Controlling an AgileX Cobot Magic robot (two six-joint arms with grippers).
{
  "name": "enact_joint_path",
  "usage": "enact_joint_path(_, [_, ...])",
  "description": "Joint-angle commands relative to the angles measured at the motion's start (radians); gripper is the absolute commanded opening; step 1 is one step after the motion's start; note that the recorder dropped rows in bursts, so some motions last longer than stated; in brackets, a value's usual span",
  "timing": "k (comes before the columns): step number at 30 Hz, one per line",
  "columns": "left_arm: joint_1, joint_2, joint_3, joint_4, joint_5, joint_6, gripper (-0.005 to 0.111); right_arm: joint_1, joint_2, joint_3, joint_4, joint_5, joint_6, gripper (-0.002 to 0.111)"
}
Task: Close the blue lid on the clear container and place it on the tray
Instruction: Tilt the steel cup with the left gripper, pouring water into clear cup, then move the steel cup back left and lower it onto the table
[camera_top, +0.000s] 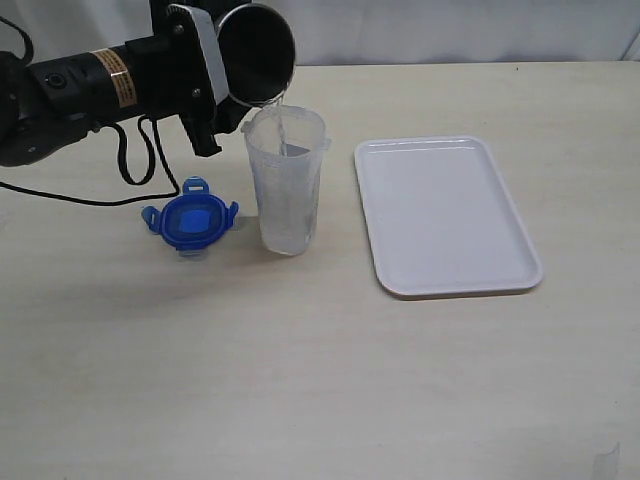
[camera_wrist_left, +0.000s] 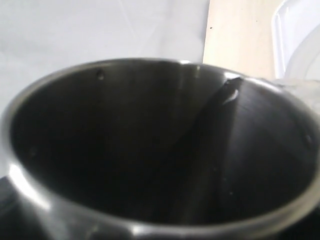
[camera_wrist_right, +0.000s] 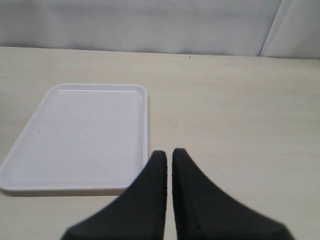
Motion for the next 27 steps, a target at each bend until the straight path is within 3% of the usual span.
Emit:
enact_joint_path(1, [-0.002,-0.022,-0.013,-0.022,-0.008,-0.155,0.0,-0.006,-0.005,0.002,0.005,-0.005,-0.001,0.004])
enact_joint_path(10, [-0.002,-0.022,-0.013,-0.051,0.021,-0.559,0.0,-0.006,-0.005,0.002,0.005,-0.005,-0.001,0.004])
enact_joint_path(17, [0.002,-0.021,-0.013,-0.402,0.063,-0.633,0.0,-0.006,-0.005,0.002,0.005,-0.005,-0.001,0.004])
enact_joint_path(21, [0.039,0.008,-0.013,-0.538,0.039,-0.691,0.0,-0.006,-0.005,0.002,0.005,-0.005,-0.001,0.004])
enact_joint_path(27, [0.135,0.079,-0.013,-0.54,-0.021,-0.796,0.0,-0.006,-0.005,0.002,0.005,-0.005,-0.001,0.004])
